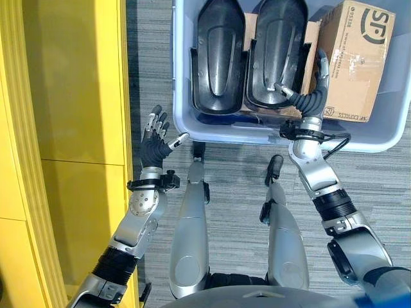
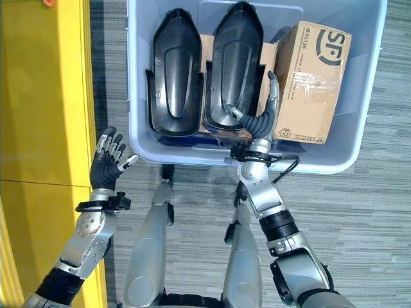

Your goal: Move parts from the plastic box to the shelf.

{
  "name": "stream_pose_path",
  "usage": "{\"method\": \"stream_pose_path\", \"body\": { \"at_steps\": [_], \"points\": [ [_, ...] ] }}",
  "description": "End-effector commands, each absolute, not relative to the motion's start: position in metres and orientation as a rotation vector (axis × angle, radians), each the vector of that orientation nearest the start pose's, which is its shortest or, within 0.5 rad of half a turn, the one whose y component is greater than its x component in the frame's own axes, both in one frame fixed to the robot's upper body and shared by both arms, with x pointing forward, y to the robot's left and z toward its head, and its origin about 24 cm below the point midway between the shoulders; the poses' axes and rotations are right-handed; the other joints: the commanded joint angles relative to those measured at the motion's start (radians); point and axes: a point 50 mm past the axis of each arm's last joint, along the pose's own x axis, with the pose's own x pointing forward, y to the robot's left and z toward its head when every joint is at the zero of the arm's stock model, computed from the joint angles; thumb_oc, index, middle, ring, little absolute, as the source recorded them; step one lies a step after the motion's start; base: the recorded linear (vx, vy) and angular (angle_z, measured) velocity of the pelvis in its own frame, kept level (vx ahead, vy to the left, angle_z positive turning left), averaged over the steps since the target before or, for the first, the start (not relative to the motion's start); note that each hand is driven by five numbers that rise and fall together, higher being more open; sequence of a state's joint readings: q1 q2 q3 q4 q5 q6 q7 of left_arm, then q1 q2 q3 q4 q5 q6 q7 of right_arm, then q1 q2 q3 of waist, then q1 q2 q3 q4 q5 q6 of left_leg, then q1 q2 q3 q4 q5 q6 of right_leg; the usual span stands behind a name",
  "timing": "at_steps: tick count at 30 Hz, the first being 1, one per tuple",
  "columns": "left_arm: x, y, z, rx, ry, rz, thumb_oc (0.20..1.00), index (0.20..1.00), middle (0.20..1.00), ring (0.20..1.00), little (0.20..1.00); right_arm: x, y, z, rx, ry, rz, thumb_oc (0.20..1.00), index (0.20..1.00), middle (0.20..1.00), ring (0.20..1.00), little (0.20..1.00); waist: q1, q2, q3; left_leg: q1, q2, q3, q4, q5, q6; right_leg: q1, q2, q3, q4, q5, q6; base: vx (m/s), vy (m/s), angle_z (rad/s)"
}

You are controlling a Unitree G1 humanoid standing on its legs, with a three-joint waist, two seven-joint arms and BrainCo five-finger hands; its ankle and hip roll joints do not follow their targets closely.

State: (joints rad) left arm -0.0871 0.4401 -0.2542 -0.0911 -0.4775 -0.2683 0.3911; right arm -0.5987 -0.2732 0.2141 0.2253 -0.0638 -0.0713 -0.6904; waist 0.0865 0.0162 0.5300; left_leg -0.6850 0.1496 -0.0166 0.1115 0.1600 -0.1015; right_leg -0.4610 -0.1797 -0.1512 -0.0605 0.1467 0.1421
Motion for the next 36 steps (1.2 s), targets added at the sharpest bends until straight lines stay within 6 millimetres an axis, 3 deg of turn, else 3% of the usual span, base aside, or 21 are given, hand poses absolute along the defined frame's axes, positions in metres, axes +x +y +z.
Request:
{"method": "stream_pose_path", "body": {
  "at_steps": [1, 21, 36],
  "points": [
    [0.245, 0.184, 0.112, -0.105, -0.380, 0.097, 1.000, 1.000, 1.000, 1.000, 1.000, 0.336, -0.155, 0.192, -0.180, -0.616, -0.504, 1.000, 1.000, 1.000, 1.000, 1.000, -0.001, -0.005, -0.010, -0.006, -0.028, 0.014, 0.088, -0.122, 0.024, 0.005, -0.059, -0.021, 0.147, -0.125, 0.010, 0.00, 0.000, 0.00],
    [0.247, 0.179, 0.115, -0.118, -0.394, 0.062, 1.000, 1.000, 1.000, 1.000, 1.000, 0.380, -0.167, 0.192, -0.300, -0.442, -0.566, 1.000, 1.000, 1.000, 1.000, 1.000, 0.027, 0.011, -0.010, -0.031, -0.030, 0.018, 0.091, -0.121, 0.023, -0.021, -0.058, -0.027, 0.155, -0.124, 0.009, 0.00, 0.000, 0.02],
    [0.250, 0.173, 0.115, -0.140, -0.387, 0.027, 1.000, 1.000, 1.000, 1.000, 1.000, 0.398, -0.180, 0.169, -0.257, -0.239, -0.587, 1.000, 1.000, 1.000, 1.000, 1.000, 0.043, 0.027, -0.010, -0.049, -0.033, 0.021, 0.094, -0.122, 0.026, -0.040, -0.058, -0.028, 0.162, -0.127, 0.009, 0.00, 0.000, 0.00]
  ]
}}
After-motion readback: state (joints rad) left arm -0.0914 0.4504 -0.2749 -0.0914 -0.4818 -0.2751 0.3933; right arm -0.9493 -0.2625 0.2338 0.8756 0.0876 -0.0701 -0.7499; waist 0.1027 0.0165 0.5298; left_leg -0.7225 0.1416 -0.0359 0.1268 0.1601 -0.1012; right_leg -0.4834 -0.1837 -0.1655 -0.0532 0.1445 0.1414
